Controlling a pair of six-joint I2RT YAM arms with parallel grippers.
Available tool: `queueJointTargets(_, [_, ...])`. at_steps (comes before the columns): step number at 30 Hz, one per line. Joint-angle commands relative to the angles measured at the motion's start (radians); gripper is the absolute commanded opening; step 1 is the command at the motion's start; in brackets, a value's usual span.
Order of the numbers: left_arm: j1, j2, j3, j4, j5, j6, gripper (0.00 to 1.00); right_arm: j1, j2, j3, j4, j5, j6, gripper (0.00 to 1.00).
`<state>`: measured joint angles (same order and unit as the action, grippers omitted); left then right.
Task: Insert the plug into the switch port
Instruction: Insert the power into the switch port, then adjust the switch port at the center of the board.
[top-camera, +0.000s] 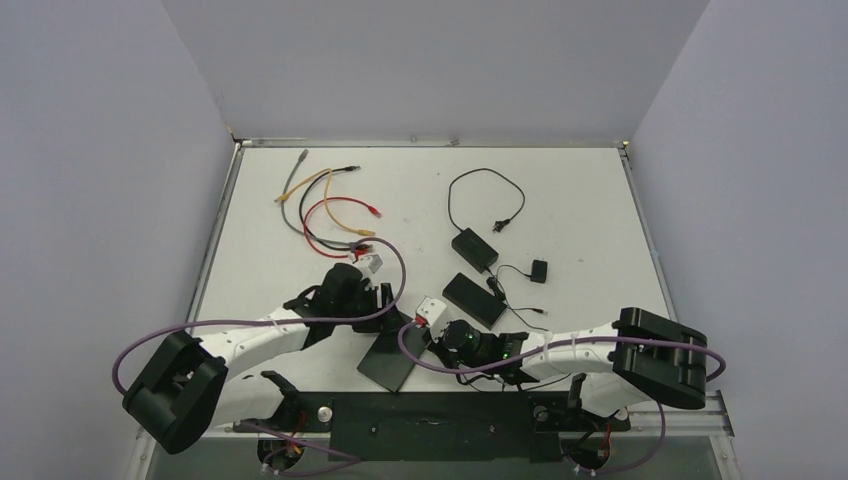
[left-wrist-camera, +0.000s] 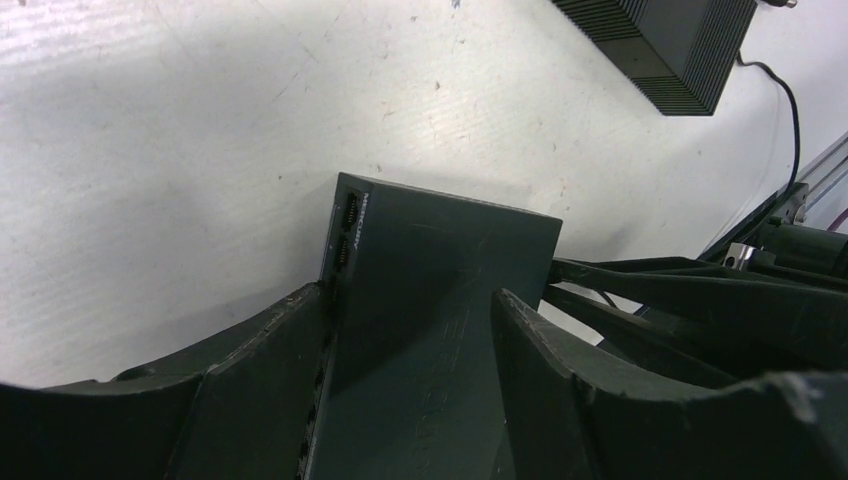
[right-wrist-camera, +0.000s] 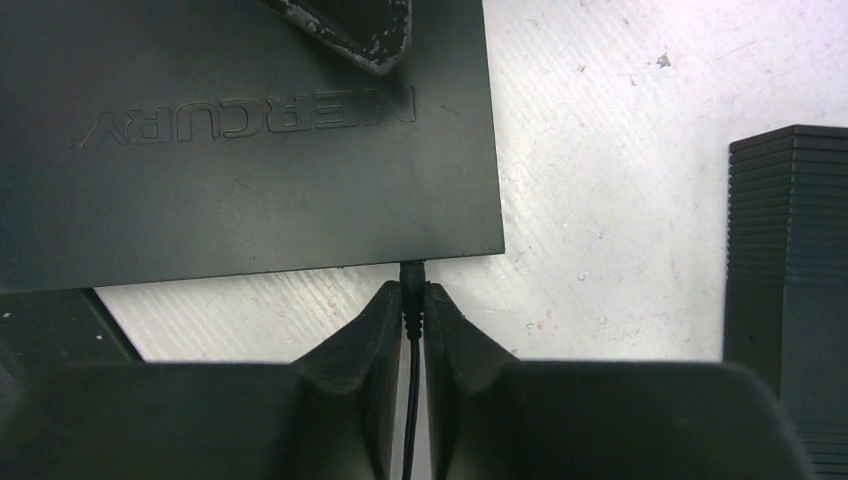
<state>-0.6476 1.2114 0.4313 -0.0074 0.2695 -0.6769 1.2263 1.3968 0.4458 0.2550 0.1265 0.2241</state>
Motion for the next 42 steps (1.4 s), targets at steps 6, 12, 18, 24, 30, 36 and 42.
queueJointTargets(6, [-0.003, -0.077, 0.035, -0.147, -0.078, -0.018, 0.63, 0.015, -0.117, -0.021, 0.045, 0.034, 0.059, 0.39])
queueJointTargets(12, [0.012, -0.143, 0.035, -0.191, -0.122, -0.021, 0.65, 0.026, -0.259, -0.028, -0.105, 0.121, 0.097, 0.43])
queueJointTargets(18, [0.026, -0.201, 0.049, -0.223, -0.132, -0.026, 0.66, 0.026, -0.435, -0.017, -0.279, 0.313, 0.139, 0.51])
queueJointTargets(24, [0.029, -0.254, 0.074, -0.27, -0.123, -0.014, 0.66, 0.012, -0.551, 0.017, -0.397, 0.523, 0.199, 0.51])
queueJointTargets(30, [0.03, -0.304, 0.1, -0.316, -0.118, 0.0, 0.66, -0.066, -0.578, 0.066, -0.452, 0.641, 0.233, 0.59])
queueJointTargets(36, [0.031, -0.354, 0.127, -0.362, -0.114, 0.003, 0.65, -0.165, -0.505, 0.149, -0.512, 0.601, 0.251, 0.62])
queueJointTargets(42, [0.03, -0.395, 0.135, -0.379, 0.045, 0.015, 0.65, -0.172, -0.424, 0.168, -0.515, 0.44, 0.224, 0.61])
